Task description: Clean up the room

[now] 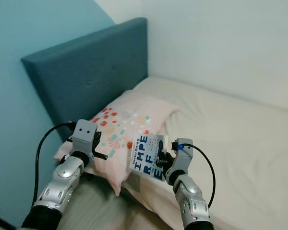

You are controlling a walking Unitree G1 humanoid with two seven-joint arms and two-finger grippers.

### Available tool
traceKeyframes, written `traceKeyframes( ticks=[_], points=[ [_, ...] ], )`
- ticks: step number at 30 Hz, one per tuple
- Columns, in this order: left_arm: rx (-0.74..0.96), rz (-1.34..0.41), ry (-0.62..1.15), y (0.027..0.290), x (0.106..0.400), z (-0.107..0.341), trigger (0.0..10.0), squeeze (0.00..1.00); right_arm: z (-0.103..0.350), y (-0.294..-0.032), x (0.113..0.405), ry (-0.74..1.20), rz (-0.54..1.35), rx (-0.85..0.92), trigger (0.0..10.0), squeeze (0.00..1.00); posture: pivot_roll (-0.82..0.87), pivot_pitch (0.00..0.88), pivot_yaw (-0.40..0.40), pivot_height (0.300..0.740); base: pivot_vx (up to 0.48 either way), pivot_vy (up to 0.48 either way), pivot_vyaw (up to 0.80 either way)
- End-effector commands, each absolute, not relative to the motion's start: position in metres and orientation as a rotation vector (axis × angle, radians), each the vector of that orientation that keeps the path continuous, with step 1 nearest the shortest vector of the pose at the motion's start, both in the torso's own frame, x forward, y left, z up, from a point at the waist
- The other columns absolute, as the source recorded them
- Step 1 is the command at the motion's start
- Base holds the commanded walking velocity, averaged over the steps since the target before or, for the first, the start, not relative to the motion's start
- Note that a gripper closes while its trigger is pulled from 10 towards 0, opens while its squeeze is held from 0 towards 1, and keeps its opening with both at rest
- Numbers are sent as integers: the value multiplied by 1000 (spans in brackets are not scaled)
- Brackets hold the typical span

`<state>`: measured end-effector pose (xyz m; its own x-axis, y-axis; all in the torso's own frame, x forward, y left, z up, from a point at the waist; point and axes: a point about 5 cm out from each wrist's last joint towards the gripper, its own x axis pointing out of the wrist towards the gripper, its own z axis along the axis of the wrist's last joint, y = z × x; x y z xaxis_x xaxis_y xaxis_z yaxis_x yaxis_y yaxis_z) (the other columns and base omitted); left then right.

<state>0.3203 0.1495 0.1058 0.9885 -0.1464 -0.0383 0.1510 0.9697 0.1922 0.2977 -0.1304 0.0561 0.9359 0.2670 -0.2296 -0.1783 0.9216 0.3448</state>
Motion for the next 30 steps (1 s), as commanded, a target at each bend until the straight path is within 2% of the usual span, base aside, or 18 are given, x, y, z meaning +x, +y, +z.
traceKeyframes(
  ticks=[1, 8, 12, 24, 30],
  points=[
    [180, -167, 24, 145, 321, 105, 10000, 0, 61, -138, 300, 240, 208, 336, 10000, 0, -32, 0, 9, 740, 0, 0, 0],
    [171, -151, 42, 145, 322, 104, 10000, 0, 61, -138, 300, 237, 205, 341, 10000, 0, -30, 0, 10, 740, 0, 0, 0],
    [100, -132, 63, 146, 322, 101, 10000, 0, 61, -138, 300, 237, 205, 338, 10000, 0, -33, 0, 10, 740, 0, 0, 0],
    [60, -170, 86, 144, 318, 94, 10000, 0, 59, -142, 299, 243, 194, 308, 10000, 0, -37, 0, 3, 740, 0, 0, 0],
    [37, -182, 87, 143, 314, 92, 10000, 0, 60, -140, 301, 242, 203, 305, 10000, 0, -34, 0, -6, 740, 304, 0, 0]
  ],
)
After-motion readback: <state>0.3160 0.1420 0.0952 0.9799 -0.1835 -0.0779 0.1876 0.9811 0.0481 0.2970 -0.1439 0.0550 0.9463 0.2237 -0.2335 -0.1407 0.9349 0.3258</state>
